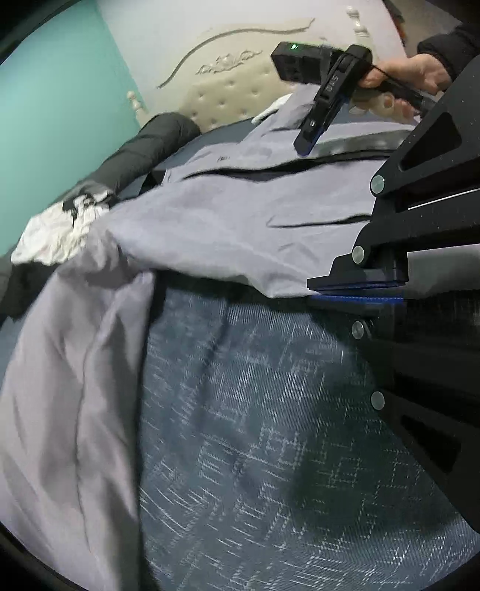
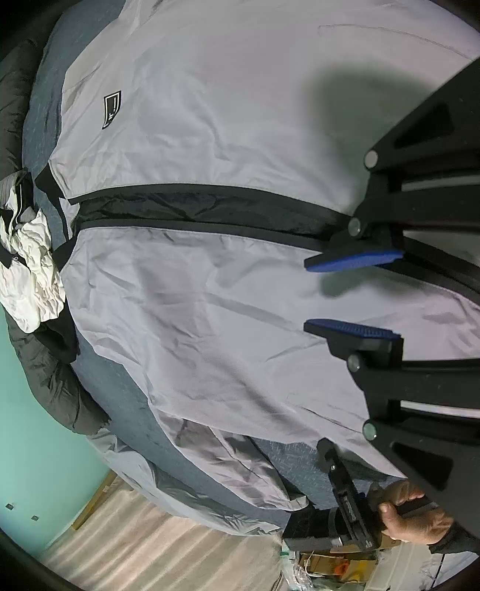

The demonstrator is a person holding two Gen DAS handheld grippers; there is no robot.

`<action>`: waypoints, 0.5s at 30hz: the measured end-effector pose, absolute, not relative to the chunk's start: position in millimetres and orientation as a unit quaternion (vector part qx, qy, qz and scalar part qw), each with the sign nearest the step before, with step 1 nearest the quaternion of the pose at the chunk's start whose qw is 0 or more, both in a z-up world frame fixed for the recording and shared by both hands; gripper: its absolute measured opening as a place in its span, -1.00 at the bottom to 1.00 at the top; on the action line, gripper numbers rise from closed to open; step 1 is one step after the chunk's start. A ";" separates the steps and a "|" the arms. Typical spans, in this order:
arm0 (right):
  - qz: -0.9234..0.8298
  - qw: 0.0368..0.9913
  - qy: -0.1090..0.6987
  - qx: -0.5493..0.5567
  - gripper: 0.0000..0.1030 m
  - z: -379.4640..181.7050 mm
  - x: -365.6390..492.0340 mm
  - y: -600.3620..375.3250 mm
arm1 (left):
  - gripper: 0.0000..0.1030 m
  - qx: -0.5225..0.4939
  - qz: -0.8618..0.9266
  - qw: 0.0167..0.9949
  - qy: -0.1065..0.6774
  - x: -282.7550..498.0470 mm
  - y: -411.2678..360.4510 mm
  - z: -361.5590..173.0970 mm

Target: Fold clothes

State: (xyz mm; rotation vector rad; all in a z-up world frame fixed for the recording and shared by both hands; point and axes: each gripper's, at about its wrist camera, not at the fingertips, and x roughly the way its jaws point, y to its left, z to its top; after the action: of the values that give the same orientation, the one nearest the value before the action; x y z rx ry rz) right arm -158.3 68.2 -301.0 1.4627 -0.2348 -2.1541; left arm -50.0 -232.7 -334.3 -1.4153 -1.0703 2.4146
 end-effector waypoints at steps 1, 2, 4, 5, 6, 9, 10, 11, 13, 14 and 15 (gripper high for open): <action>-0.795 0.261 -0.087 0.540 -0.50 -301.2 -157.3 68.4 | -0.96 -0.472 0.802 0.071 -0.358 -50.0 -232.7 -335.3; -0.795 0.262 -0.087 0.540 -0.50 -301.5 -156.4 68.6 | -0.96 -0.473 0.803 0.070 -0.355 -49.9 -232.3 -334.8; -0.795 0.262 -0.084 0.541 -0.50 -302.9 -155.3 69.1 | -0.96 -0.473 0.806 0.070 -0.349 -49.6 -231.7 -332.2; -0.794 0.262 -0.085 0.542 -0.50 -303.9 -154.9 70.0 | -0.95 -0.472 0.807 0.068 -0.349 -48.9 -232.4 -330.2; -0.794 0.261 -0.085 0.542 -0.50 -305.0 -154.5 71.1 | -0.95 -0.471 0.809 0.064 -0.346 -47.9 -232.9 -326.4; -0.793 0.264 -0.092 0.541 -0.50 -306.5 -151.4 73.3 | -0.95 -0.462 0.823 0.055 -0.326 -44.4 -231.8 -309.0; -0.792 0.268 -0.093 0.540 -0.50 -306.5 -149.8 72.8 | -0.95 -0.457 0.827 0.056 -0.324 -43.1 -231.5 -303.9; -0.791 0.272 -0.090 0.540 -0.50 -306.9 -147.8 70.6 | -0.95 -0.451 0.830 0.058 -0.322 -41.8 -231.1 -299.0; -0.788 0.279 -0.083 0.542 -0.50 -309.8 -145.5 65.6 | -0.95 -0.443 0.838 0.062 -0.312 -42.2 -226.5 -289.4; -0.787 0.282 -0.079 0.544 -0.50 -311.4 -144.5 63.2 | -0.95 -0.443 0.840 0.065 -0.306 -45.2 -222.1 -287.4; -0.784 0.284 -0.077 0.546 -0.50 -313.7 -143.8 61.1 | -0.95 -0.443 0.842 0.068 -0.300 -48.6 -217.4 -286.0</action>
State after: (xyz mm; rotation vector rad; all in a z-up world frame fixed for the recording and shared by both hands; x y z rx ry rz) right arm -143.8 61.1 -313.7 1.4620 -0.2052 -2.0996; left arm -48.6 -217.4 -286.0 -1.3337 -0.9026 2.5379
